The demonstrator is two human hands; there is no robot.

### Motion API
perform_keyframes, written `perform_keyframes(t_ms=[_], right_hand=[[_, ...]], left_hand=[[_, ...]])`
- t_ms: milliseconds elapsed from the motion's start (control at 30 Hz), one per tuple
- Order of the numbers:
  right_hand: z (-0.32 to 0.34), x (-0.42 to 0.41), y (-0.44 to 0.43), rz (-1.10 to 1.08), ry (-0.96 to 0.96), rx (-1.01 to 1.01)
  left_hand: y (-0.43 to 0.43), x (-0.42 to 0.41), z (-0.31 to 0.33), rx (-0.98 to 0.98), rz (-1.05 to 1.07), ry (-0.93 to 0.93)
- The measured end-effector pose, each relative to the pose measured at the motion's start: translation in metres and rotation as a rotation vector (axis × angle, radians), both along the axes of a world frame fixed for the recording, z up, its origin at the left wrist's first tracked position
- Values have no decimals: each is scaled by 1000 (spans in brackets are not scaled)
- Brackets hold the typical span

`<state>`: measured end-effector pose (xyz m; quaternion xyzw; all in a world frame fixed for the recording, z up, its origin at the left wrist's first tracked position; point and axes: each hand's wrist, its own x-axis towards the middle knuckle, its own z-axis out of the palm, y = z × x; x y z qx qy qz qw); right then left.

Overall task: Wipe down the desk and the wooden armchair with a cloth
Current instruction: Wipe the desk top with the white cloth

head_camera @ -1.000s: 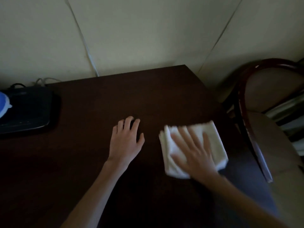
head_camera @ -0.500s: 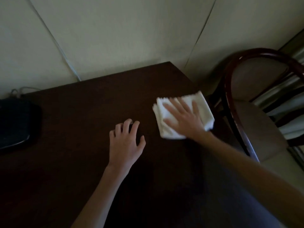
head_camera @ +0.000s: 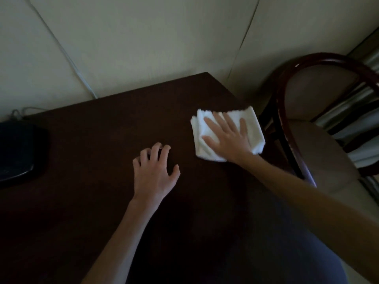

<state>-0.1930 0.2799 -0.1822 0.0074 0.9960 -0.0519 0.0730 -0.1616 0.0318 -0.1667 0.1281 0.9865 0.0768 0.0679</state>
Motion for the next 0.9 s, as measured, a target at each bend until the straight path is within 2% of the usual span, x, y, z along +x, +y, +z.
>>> perform_keyframes(t_ms=[100, 233, 333, 500, 600, 733, 800, 900], right_hand=[[4, 128, -2, 33, 68, 16], [4, 291, -8, 11, 70, 17], [13, 353, -17, 26, 30, 34], [20, 323, -18, -73, -37, -37], [16, 259, -23, -124, -56, -33], [9, 176, -34, -76, -60, 5], [5, 178, -29, -44, -87, 44], [3, 233, -18, -56, -68, 59]], left_hand=[[-3, 1, 4, 20, -30, -57], [-3, 8, 12, 42, -77, -75], [-7, 18, 17, 46, -130, -66], [-34, 23, 19, 92, -177, -62], [-62, 25, 20, 128, -121, -56], [-100, 33, 16, 150, -88, -22], [-115, 39, 14, 143, -105, -4], [-126, 47, 11, 138, -138, 10]])
